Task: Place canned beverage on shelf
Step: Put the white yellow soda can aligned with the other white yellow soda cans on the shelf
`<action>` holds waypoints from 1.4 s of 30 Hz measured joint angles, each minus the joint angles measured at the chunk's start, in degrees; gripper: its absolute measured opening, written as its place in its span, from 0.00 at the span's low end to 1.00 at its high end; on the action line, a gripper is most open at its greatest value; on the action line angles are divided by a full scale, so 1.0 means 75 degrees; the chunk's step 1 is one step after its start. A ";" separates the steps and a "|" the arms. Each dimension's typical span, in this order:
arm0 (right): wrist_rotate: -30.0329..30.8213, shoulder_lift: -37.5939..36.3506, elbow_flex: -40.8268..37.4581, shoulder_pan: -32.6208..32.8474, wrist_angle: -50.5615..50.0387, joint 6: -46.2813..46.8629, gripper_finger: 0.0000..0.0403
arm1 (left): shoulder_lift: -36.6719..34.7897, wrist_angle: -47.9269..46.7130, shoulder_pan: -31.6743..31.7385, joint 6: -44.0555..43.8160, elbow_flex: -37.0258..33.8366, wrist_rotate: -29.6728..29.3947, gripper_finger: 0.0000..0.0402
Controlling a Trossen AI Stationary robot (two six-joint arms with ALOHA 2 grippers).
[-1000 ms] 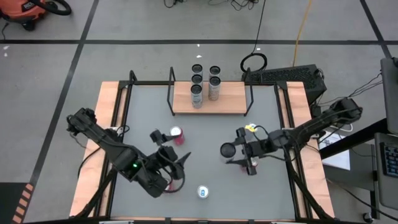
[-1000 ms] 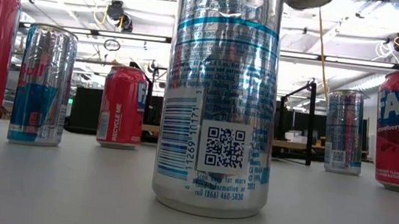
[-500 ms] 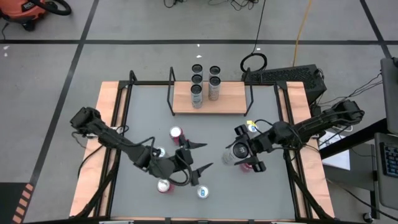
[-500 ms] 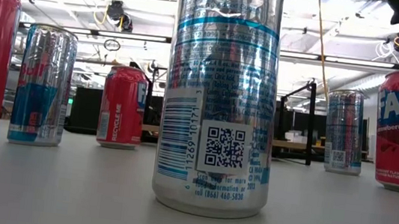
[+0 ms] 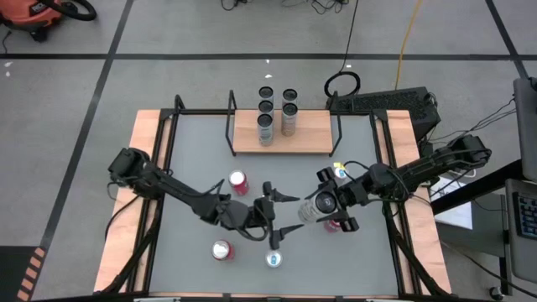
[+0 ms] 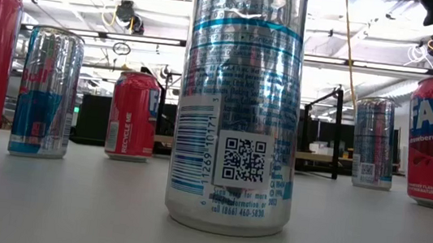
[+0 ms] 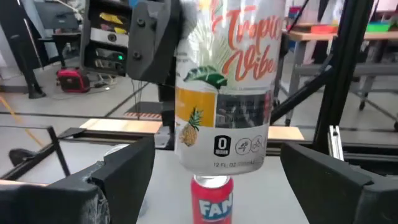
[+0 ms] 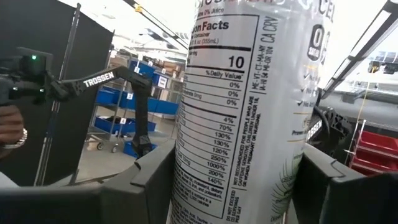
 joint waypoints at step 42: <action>0.0612 0.0347 -0.0009 -0.0242 -0.0265 -0.0484 0.52 | 0.0563 0.0737 0.0672 0.0593 0.0029 0.0788 0.71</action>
